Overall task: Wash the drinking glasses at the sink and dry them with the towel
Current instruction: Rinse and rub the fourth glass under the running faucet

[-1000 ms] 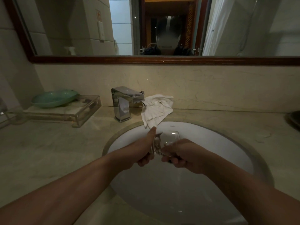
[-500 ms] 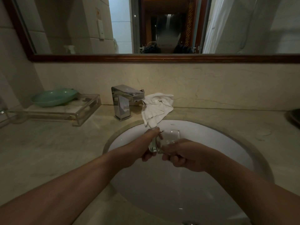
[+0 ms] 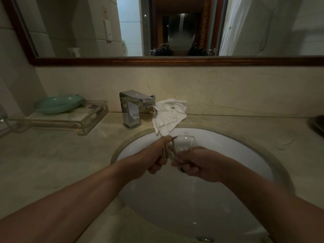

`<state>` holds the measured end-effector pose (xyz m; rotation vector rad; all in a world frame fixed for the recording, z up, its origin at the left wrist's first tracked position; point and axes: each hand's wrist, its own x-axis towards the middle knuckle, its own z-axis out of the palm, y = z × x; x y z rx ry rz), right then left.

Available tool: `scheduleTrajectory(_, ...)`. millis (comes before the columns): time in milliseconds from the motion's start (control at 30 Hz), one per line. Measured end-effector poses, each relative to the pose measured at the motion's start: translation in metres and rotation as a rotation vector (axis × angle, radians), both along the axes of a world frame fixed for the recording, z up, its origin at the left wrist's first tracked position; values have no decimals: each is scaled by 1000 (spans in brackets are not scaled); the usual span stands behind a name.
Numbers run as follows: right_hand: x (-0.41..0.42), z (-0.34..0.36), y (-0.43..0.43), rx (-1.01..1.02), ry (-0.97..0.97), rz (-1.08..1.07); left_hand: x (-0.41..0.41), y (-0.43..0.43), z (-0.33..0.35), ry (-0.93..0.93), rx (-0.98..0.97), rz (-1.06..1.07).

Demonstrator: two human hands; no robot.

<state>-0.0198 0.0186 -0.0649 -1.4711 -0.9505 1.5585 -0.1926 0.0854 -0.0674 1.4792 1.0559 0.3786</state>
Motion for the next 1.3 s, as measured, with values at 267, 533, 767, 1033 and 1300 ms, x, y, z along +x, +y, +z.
scheduleTrajectory(267, -5, 0, -3, 97, -248, -89, -2, -5, 0, 124, 24, -3)
scheduleTrajectory(533, -3, 1, -3, -19, -139, 47, -4, 0, -2, 33, -112, -45)
scheduleTrajectory(767, -2, -6, -1, -18, -206, -8, -4, -1, 2, -36, -183, -36)
scheduleTrajectory(1033, -6, -6, -2, 17, -376, -18, -2, 0, 4, 118, -219, 11)
scheduleTrajectory(1300, -1, -3, -3, 97, -362, -60, -6, 1, 5, 123, -246, -72)
